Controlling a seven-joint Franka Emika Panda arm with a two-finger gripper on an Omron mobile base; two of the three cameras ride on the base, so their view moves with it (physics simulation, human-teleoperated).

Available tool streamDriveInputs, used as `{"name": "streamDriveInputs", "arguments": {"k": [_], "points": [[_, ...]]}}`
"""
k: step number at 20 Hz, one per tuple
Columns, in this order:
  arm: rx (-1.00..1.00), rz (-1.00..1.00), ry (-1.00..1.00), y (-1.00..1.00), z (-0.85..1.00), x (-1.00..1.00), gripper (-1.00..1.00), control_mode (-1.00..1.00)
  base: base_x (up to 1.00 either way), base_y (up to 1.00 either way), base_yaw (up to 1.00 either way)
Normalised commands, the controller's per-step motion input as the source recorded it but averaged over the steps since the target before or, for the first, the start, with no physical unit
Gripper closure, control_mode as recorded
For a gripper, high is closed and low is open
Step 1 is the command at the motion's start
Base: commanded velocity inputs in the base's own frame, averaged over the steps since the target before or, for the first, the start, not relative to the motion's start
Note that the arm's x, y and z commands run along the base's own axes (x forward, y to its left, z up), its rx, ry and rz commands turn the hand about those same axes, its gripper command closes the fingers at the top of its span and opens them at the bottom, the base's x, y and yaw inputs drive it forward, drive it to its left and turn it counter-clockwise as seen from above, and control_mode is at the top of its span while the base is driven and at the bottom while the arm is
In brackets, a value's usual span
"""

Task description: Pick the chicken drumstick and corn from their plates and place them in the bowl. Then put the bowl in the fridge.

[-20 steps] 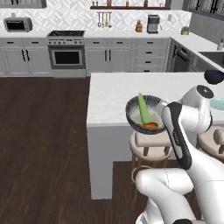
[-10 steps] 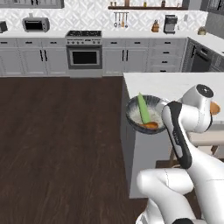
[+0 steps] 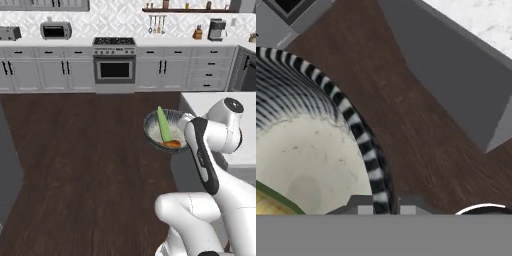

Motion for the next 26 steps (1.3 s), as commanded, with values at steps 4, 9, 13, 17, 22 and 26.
{"name": "streamDriveInputs", "arguments": {"k": [4, 9, 13, 17, 22, 26], "points": [[0.00, 0.00, 0.00, 0.00, 0.00, 0.00, 1.00, 1.00, 1.00, 1.00, -0.04], [0.00, 0.00, 0.00, 0.00, 0.00, 0.00, 1.00, 1.00, 1.00, 0.95, -0.12], [0.00, 0.00, 0.00, 0.00, 0.00, 0.00, 1.00, 1.00, 1.00, 0.68, -0.23], [0.00, 0.00, 0.00, 0.00, 0.00, 0.00, 1.00, 1.00, 1.00, 0.50, -0.18], [0.00, 0.00, 0.00, 0.00, 0.00, 0.00, 1.00, 1.00, 1.00, 0.37, -0.15], [0.00, 0.00, 0.00, 0.00, 0.00, 0.00, 1.00, 1.00, 1.00, 0.35, -0.13]]}}
